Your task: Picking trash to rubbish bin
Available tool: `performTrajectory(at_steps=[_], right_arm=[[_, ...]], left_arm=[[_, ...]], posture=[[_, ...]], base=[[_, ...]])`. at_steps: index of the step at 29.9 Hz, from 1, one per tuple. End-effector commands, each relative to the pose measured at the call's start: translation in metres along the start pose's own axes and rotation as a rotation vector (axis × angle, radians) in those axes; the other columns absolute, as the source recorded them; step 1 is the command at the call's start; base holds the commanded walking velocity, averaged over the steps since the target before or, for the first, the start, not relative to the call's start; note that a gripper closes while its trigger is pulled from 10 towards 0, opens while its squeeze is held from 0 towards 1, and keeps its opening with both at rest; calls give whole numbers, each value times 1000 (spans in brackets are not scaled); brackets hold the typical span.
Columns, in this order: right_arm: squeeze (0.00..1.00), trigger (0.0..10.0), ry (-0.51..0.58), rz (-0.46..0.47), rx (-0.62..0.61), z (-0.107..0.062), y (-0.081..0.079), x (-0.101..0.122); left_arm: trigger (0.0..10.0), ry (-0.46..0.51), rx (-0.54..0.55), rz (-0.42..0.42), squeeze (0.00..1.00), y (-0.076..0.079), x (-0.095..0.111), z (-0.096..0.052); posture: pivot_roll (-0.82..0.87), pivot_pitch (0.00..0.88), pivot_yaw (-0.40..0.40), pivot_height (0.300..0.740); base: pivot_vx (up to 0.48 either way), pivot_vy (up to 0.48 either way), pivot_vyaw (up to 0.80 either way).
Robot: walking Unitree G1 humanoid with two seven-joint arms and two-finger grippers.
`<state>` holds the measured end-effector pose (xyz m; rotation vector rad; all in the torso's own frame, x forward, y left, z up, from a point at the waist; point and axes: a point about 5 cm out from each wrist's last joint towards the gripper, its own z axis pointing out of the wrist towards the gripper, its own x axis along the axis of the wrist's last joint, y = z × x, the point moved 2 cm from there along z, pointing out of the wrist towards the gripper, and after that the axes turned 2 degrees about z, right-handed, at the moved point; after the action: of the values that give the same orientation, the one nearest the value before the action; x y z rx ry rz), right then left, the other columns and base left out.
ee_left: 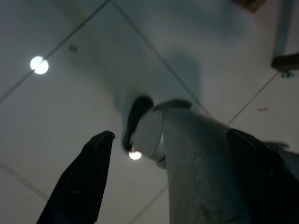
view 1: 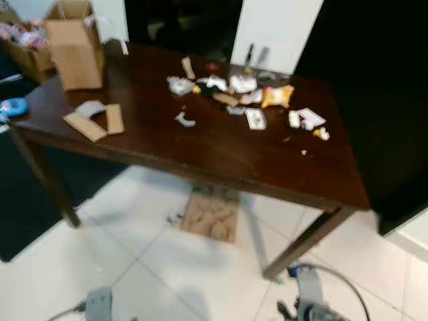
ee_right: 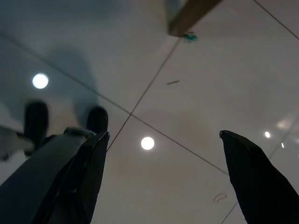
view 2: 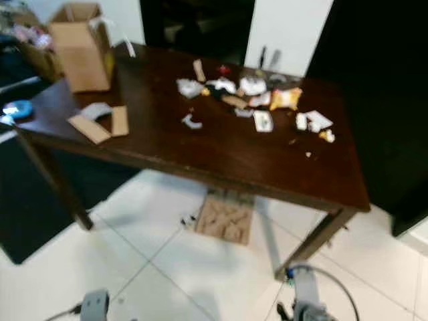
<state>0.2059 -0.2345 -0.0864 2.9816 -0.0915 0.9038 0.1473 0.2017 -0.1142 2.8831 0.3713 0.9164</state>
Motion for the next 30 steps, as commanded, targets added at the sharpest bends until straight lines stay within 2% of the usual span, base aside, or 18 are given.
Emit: performTrajectory(at_steps=[1,6,30], right_arm=[[0,10000,-21,26,-16,-1,0,-9],[0,10000,-57,19,-58,-2,6,-18],[0,10000,-93,-19,-67,-3,4,-29]], left_arm=[[10000,-96,6,-26,0,-1,-29,-7],[10000,-106,19,-28,0,-5,-33,-9],[10000,-120,3,-7,0,-1,-33,-8]], posture=[[194,97,-102,740],[196,98,-99,740],[192,97,-99,740]], base=[[292,0,0],[215,0,0],[0,-20,0]])
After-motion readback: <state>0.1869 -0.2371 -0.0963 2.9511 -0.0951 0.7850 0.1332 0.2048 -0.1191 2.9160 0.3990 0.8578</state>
